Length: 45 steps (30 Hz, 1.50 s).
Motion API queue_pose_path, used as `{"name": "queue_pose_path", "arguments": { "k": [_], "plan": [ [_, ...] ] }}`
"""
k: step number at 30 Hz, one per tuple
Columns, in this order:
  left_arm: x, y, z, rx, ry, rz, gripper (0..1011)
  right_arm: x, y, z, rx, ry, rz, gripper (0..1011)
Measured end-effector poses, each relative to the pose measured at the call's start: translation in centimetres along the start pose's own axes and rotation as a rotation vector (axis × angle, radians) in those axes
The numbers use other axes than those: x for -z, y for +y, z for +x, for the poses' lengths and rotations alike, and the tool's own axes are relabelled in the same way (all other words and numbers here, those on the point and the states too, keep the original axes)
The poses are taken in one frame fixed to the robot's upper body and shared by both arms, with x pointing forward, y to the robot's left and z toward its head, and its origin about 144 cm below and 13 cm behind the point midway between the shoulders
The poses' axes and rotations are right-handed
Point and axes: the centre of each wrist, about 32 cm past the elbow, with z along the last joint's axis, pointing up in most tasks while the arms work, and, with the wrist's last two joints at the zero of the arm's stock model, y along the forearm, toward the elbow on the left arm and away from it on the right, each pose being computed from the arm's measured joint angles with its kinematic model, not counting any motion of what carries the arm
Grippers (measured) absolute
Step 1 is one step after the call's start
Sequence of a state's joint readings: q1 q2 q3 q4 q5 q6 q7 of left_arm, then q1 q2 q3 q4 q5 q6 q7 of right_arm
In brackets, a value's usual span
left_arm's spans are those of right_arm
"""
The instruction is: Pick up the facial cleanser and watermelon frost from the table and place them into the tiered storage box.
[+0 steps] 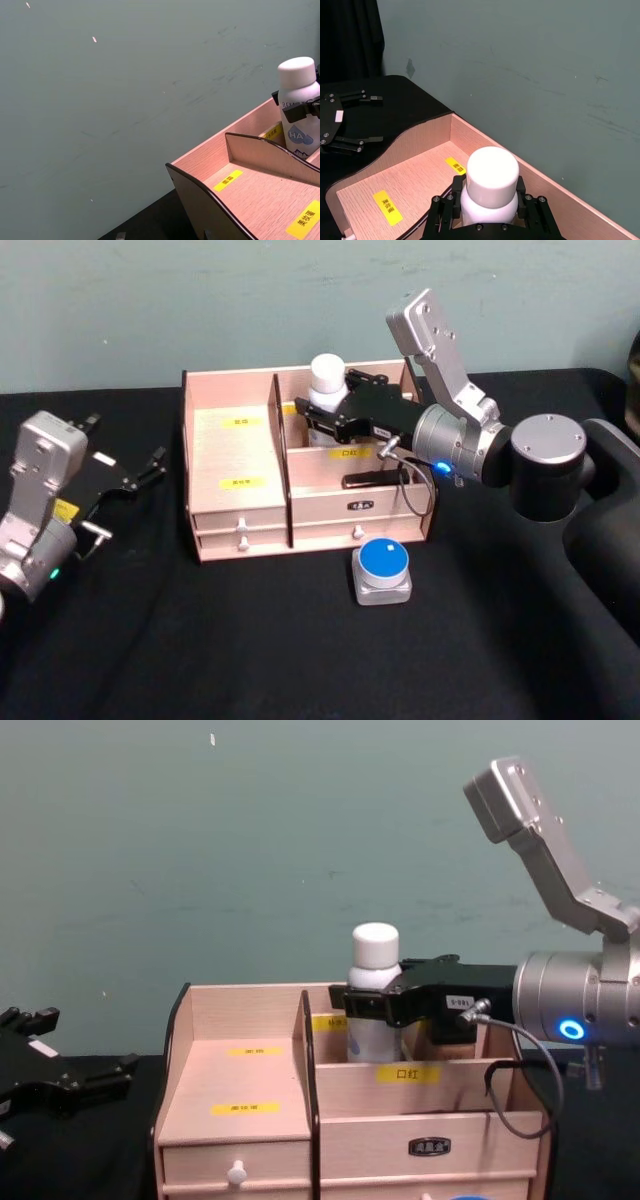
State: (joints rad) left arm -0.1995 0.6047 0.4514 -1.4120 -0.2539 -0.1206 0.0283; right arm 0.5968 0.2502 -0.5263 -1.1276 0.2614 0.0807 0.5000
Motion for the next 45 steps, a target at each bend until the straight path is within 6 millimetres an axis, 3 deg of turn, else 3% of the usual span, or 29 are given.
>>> {"name": "queue_pose_path", "arguments": {
  "k": [15,27,35,45],
  "plan": [
    [0.0,0.0,0.0,0.000,0.000,0.000,1010,-0.4,-0.4,0.1,0.000,0.001,0.014,1002],
    [0.0,0.0,0.0,0.000,0.000,0.000,1010,-3.4,-3.3,-0.4,-0.003,-0.046,-0.013,1002],
    [0.0,0.0,0.0,0.000,0.000,0.000,1010,-5.3,-7.9,-2.6,-0.013,-0.074,-0.050,1002],
    [0.0,0.0,0.0,0.000,0.000,0.000,1010,-4.8,-13.0,-6.4,-0.032,-0.074,-0.090,1002]
  ]
}}
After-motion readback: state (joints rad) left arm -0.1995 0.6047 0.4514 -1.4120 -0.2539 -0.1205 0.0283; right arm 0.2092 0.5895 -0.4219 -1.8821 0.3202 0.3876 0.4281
